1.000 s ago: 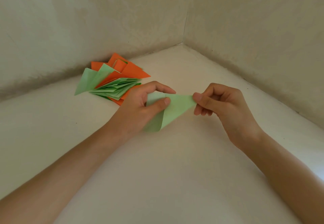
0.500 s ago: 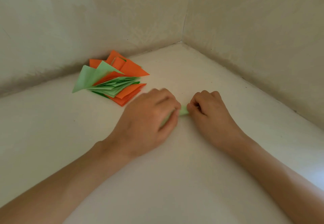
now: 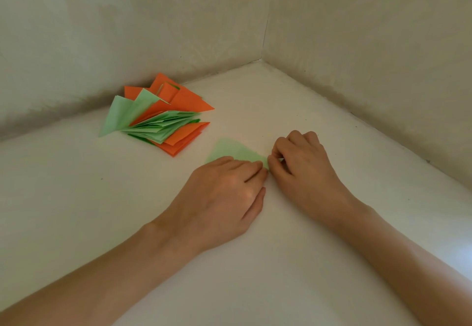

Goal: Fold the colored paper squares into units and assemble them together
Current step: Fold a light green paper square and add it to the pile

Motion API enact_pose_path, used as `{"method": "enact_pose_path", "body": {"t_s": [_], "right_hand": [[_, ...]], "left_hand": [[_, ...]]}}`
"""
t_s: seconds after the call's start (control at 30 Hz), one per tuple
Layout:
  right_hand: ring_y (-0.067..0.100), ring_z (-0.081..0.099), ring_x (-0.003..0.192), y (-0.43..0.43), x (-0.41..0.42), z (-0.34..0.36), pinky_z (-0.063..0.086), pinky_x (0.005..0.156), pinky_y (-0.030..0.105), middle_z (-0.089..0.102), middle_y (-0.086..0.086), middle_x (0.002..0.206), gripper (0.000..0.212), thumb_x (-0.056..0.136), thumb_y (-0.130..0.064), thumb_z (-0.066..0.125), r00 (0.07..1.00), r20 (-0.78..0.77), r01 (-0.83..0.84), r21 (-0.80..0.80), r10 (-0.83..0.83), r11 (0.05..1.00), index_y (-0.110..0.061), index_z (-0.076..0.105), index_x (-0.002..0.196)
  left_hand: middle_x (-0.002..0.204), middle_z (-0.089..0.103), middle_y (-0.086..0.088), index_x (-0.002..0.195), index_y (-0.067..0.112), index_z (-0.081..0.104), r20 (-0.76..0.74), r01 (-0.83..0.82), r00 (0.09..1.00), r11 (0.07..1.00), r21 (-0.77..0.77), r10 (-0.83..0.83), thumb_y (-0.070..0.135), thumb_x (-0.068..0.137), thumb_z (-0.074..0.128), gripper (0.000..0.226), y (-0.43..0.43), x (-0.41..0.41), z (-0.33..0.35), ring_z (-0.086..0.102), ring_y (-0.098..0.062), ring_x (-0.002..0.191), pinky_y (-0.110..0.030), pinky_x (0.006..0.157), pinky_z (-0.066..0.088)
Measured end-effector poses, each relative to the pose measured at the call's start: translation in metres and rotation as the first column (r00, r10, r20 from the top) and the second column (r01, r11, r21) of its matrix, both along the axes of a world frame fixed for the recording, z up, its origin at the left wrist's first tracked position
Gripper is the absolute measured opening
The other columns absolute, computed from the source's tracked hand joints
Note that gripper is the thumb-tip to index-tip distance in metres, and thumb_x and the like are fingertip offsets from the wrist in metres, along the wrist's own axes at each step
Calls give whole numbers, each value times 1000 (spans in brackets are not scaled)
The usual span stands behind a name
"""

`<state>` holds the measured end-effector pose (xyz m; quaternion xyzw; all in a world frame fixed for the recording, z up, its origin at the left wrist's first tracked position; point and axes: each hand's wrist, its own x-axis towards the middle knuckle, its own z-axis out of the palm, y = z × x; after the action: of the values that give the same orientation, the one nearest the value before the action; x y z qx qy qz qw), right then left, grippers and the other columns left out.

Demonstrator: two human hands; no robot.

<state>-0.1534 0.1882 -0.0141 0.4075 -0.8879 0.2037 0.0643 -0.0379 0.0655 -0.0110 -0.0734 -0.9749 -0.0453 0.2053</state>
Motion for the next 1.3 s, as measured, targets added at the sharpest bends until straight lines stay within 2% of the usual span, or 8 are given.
{"method": "enact_pose_path", "body": {"t_s": [0.17,0.47,0.57,0.67,0.83,1.0,1.13,1.3], "right_hand": [[21,34,77,2,-1,-2,34,66,36,44,2,77,27,88,-27,36,997,-73,-24,-18,23,1000,-8,52,76],[19,34,73,2,-5,-8,31,62,33,42,-1,73,32,85,-32,30,991,-128,-39,-62,31,997,-11,50,72],[19,34,73,3,-5,-9,30,63,33,42,-2,74,30,84,-33,30,991,-127,-43,-68,34,997,-13,49,73],[19,34,73,2,-6,-9,29,63,32,42,-3,74,26,84,-34,30,991,-130,-43,-59,35,997,-16,46,73],[20,34,75,3,-6,-8,28,65,33,41,-2,77,27,84,-34,29,991,-127,-47,-23,44,999,-16,46,76],[20,31,80,3,-4,-5,25,68,32,40,-1,81,21,85,-30,32,994,-108,-18,36,22,999,-15,46,80],[20,30,79,3,-4,-4,23,68,31,41,0,80,20,85,-29,32,993,-114,-18,39,22,999,-15,45,78],[21,30,81,3,-2,-2,24,69,31,43,2,82,13,91,-20,45,995,-91,-27,45,31,999,-13,46,80]], "left_hand": [[107,71,-5,106,7,72,27,-14,1000,999,48,13,26,87,41,41,2,1,0,68,-17,95,-27,79,53],[114,69,-1,111,11,70,71,-39,997,987,155,29,27,86,39,43,0,1,-4,65,-14,105,-40,79,58],[113,69,-2,111,11,70,81,-35,996,988,148,24,26,87,39,42,1,1,-2,66,-15,104,-36,79,58],[109,68,0,112,13,67,112,-28,994,994,109,16,26,89,38,40,0,2,1,65,-16,94,-26,69,53],[106,67,1,111,12,67,120,-34,992,998,50,28,27,89,35,42,-1,2,3,64,-17,89,-25,61,51],[112,68,-3,109,12,71,133,-28,991,1000,0,28,28,89,37,43,-17,15,6,65,-20,100,-29,72,56],[117,67,-4,111,11,70,129,-43,990,997,-71,52,29,91,37,42,-43,41,7,64,-20,106,-29,91,46],[110,68,-9,102,5,72,9,-31,999,997,-68,32,25,91,45,35,-35,38,9,62,-23,99,-34,89,46]]}}
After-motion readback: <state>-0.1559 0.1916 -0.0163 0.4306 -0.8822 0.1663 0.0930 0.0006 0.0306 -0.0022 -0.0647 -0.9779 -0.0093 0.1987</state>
